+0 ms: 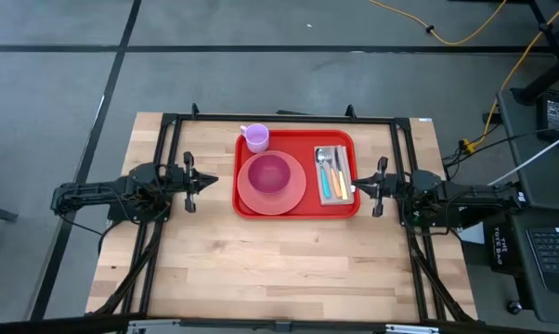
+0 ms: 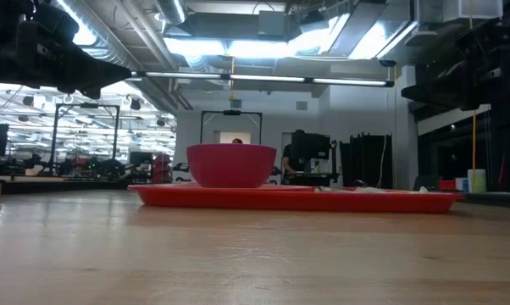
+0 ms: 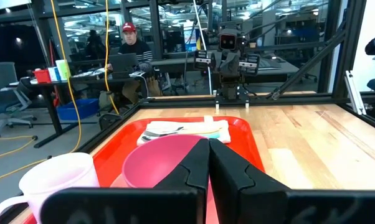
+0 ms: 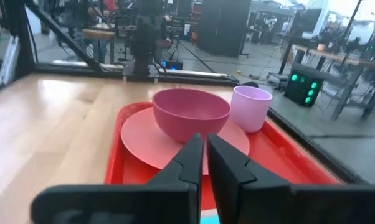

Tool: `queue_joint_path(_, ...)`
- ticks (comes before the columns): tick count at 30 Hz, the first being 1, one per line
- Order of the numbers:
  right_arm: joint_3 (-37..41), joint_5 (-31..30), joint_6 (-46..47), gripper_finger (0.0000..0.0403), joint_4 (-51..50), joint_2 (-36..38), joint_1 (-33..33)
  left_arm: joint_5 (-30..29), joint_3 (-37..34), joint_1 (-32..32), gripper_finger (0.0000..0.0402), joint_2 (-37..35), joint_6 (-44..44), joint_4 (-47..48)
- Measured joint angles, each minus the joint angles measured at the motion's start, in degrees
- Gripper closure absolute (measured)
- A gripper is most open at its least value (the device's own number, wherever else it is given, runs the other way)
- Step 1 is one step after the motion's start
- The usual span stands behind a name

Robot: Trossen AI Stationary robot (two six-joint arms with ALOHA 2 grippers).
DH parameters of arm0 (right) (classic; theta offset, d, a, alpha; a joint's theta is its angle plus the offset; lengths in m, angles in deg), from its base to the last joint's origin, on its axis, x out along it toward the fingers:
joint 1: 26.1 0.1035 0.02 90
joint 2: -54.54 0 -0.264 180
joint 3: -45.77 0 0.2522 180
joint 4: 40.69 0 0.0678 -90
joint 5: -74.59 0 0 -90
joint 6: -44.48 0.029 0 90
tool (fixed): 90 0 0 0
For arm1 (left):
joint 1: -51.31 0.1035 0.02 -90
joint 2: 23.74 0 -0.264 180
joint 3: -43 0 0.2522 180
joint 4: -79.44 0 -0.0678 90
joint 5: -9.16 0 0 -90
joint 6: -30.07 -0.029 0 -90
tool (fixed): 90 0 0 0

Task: Set up tray
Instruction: Return to Home Position

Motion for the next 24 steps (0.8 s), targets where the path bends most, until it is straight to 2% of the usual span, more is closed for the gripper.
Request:
queue_joint_path(6,0.0,0.2,4.3,0.0375,-0.2,0.8,0.7,0.0,0.0,0.0,0.0398,0.0,0.0,0.0)
queue_joint_path(17,0.0,10.4,9.0,0.0375,-1.5,5.9,4.1,0.0,0.0,0.0,0.0398,0.0,0.0,0.0)
queue_joint_path(24,0.0,11.1,11.7,0.0375,-1.6,5.8,4.3,0.0,0.0,0.0,0.0398,0.0,0.0,0.0)
